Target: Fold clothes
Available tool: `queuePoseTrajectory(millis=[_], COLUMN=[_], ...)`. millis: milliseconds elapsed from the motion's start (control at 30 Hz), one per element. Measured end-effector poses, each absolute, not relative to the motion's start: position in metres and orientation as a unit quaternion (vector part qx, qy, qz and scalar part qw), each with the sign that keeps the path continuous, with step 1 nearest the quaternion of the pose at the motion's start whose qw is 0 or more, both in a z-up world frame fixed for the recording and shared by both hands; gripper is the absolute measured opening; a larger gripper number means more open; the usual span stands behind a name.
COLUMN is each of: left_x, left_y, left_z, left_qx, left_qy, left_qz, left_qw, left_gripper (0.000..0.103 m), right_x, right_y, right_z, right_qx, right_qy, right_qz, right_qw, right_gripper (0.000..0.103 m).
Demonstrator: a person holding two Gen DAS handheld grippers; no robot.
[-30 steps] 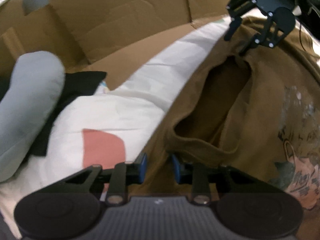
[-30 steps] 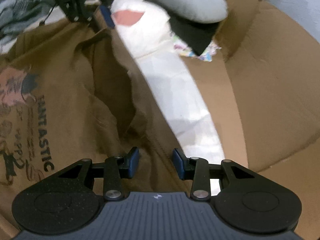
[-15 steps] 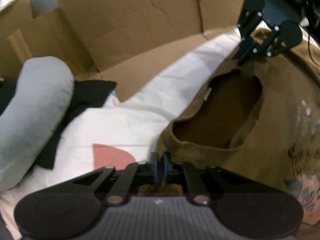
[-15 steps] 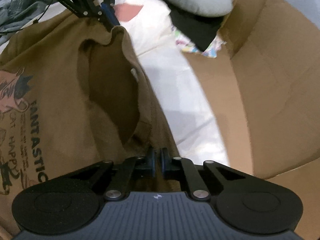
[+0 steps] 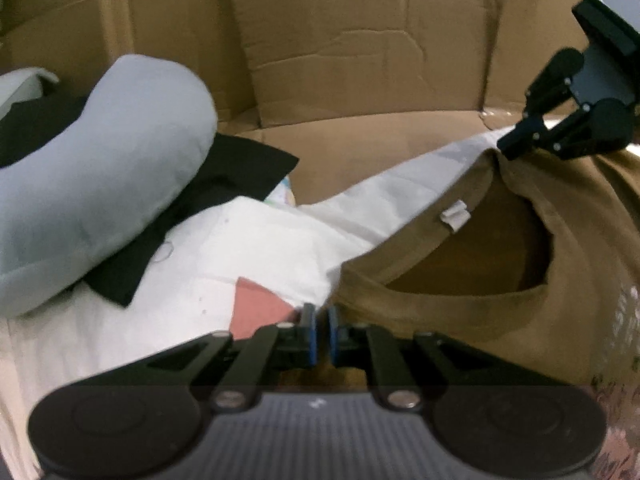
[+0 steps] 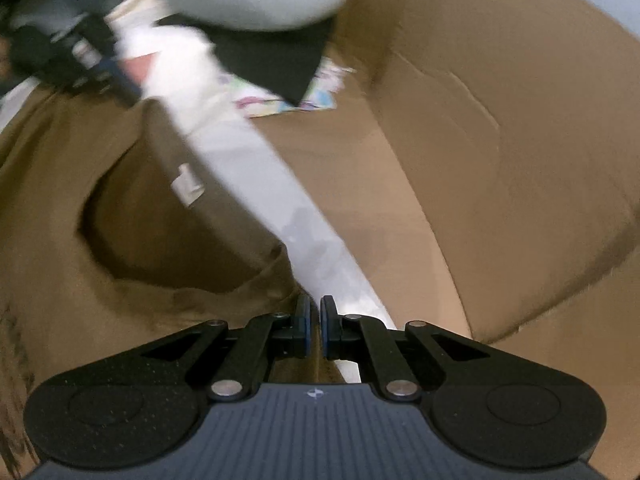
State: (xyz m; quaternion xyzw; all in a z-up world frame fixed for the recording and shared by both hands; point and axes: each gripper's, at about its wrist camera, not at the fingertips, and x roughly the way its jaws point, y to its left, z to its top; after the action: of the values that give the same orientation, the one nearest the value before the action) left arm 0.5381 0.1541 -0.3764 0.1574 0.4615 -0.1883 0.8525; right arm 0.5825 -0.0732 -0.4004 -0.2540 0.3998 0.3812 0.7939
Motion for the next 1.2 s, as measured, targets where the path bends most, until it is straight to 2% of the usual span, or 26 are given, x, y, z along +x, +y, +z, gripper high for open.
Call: queuePoseTrajectory(millis=[133, 267, 533, 767, 967, 1033, 1100, 1200], left_x=[0.532, 0.514, 0.478, 0.473, 0.479, 0.48, 0.48, 0.478], left_y=[0.168, 0.18, 0.19, 0.175, 0.184, 0.19, 0.188, 0.181], left_z=[-0.36, -0.344, -0.333, -0.347, -0.381, -0.385, -0.383, -0.378], left_qx=[0.1, 0.094, 0.057, 0.05, 0.051, 0.038, 0.036, 0.041], left_qy=[0.46, 0.458, 0.446, 0.421, 0.439, 0.44, 0.437, 0.43], left_qz=[-0.15, -0.103, -0.033, -0.034, 0.002, 0.013, 0.017, 0.022], left_qw=[0.87, 0.878, 0.892, 0.905, 0.897, 0.897, 0.899, 0.902], left_gripper=[0.014, 0.016, 0.016, 0.016, 0.016, 0.011, 0.012, 0.019], right_x=[0.58, 0.573, 0.551, 0.529, 0.543, 0.552, 0.559, 0.558], right_y=[-0.08, -0.094, -0.122, -0.146, -0.155, -0.157, -0.157, -0.152], right_z=[-0.385, -0.368, -0.358, -0.38, -0.402, -0.406, -0.411, -0.415], right_qx=[-0.241, -0.243, -0.22, -0.218, -0.195, -0.185, -0.18, -0.203], right_qy=[0.383, 0.374, 0.402, 0.416, 0.436, 0.441, 0.444, 0.432], right_qz=[0.368, 0.369, 0.357, 0.334, 0.302, 0.292, 0.284, 0.281], right_qw=[0.812, 0.815, 0.814, 0.817, 0.825, 0.829, 0.831, 0.833], right_gripper=[0.008, 0.009, 0.015, 0.015, 0.016, 0.016, 0.014, 0.013])
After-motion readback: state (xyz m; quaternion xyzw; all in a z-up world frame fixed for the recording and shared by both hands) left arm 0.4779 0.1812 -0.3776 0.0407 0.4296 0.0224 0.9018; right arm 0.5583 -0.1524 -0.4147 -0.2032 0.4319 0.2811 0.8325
